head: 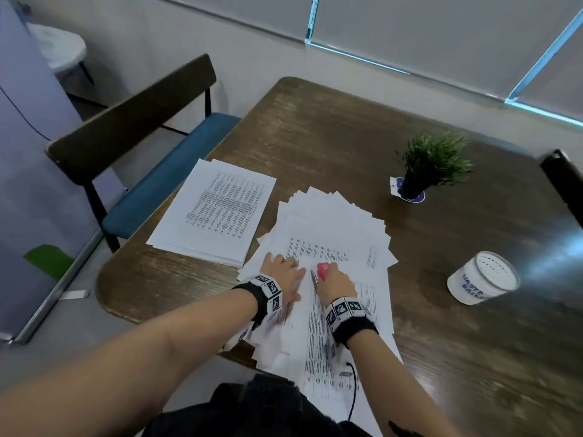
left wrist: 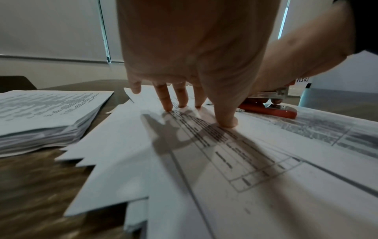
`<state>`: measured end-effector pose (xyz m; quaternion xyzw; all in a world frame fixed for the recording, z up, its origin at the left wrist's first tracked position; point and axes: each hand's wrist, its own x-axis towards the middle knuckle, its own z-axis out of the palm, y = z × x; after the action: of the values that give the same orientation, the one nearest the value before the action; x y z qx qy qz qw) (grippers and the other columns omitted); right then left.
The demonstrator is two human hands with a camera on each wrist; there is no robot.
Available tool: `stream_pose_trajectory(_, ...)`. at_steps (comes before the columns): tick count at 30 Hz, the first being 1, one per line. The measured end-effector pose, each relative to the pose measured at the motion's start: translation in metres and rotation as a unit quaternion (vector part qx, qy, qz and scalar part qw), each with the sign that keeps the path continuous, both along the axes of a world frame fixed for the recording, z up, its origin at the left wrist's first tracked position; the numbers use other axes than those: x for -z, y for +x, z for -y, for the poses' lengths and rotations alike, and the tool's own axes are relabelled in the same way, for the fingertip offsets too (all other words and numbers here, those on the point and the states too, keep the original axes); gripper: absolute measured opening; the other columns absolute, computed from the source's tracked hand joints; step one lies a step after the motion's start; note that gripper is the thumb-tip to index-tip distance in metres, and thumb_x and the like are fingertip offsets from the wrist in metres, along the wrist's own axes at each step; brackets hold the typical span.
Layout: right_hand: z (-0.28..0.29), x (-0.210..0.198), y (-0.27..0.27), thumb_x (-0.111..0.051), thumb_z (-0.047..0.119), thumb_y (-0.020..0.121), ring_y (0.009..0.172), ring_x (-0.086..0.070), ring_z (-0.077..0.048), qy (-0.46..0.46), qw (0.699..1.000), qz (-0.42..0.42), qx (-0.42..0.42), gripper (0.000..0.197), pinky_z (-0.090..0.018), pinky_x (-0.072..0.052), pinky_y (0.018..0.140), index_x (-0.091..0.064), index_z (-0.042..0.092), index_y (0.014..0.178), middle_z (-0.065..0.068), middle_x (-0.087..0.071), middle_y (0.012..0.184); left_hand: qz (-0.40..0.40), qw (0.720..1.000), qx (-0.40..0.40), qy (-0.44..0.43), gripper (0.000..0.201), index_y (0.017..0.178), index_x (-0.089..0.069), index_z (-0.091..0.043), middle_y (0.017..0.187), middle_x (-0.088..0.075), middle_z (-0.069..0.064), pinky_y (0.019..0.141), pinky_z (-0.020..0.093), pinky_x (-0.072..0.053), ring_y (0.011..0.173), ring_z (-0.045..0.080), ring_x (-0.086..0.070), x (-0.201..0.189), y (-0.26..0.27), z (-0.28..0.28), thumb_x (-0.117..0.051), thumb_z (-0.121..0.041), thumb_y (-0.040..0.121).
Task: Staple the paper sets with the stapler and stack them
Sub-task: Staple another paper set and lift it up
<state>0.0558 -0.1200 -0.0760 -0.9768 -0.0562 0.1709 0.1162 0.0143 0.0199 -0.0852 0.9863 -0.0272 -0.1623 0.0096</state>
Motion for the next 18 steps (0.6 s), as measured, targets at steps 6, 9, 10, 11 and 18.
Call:
stream_pose_trajectory(6,0.005,0.0,0.017,-0.053,0.039,0.096,0.1,-0.062,-0.028,-0.032,0.998,-0.002,-0.058,0.037,-0.032,-0.045,0.076,-0.044,0.017,0.125,-0.008,-0.064,0.113,-0.025,0.999,-0.005,0.025,0.069,0.146,-0.029,-0.033,0.153,-0.028,0.003,0.112,0.066,-0.009,0.137,0.032,-0.025,-0.004,0.003,0.003,-0.054,-0.059,0.087)
stream_pose_trajectory(9,-0.001,0.004,0.012,-0.046,0.034,0.1,0.103,-0.062,-0.032,-0.012,1.0,-0.02,-0.016,0.04,-0.033,-0.044,0.074,-0.038,0.008,0.129,-0.015,-0.063,0.115,-0.033,0.999,-0.004,0.021,0.068,0.144,-0.032,-0.035,0.149,-0.031,0.003,0.11,0.067,-0.01,0.134,0.032,-0.028,-0.006,0.005,0.001,-0.055,-0.06,0.086)
stream_pose_trajectory(10,-0.004,0.002,0.009,-0.045,0.032,0.101,0.104,-0.061,-0.033,-0.007,1.0,-0.026,0.004,0.039,-0.033,-0.043,0.072,-0.038,0.005,0.129,-0.016,-0.062,0.117,-0.033,0.999,-0.005,0.022,0.067,0.144,-0.033,-0.036,0.148,-0.032,0.003,0.11,0.067,-0.01,0.133,0.032,-0.028,-0.006,0.005,0.001,-0.055,-0.061,0.085)
stream_pose_trajectory(11,-0.007,0.002,0.009,-0.044,0.031,0.101,0.106,-0.061,-0.033,-0.003,0.999,-0.032,0.017,0.038,-0.033,-0.042,0.072,-0.038,0.004,0.128,-0.017,-0.061,0.118,-0.033,0.999,-0.007,0.024,0.068,0.144,-0.033,-0.037,0.148,-0.032,0.002,0.11,0.067,-0.01,0.133,0.033,-0.028,-0.006,0.006,0.0,-0.055,-0.062,0.085)
stream_pose_trajectory(18,-0.003,0.004,0.017,-0.044,0.033,0.101,0.1,-0.063,-0.029,-0.022,0.998,0.008,-0.061,0.03,-0.032,-0.043,0.073,-0.042,0.014,0.124,-0.008,-0.064,0.115,-0.037,0.999,0.006,0.036,0.066,0.14,-0.041,-0.035,0.145,-0.035,0.006,0.109,0.069,-0.006,0.132,0.033,-0.028,-0.011,0.011,0.001,-0.056,-0.063,0.083)
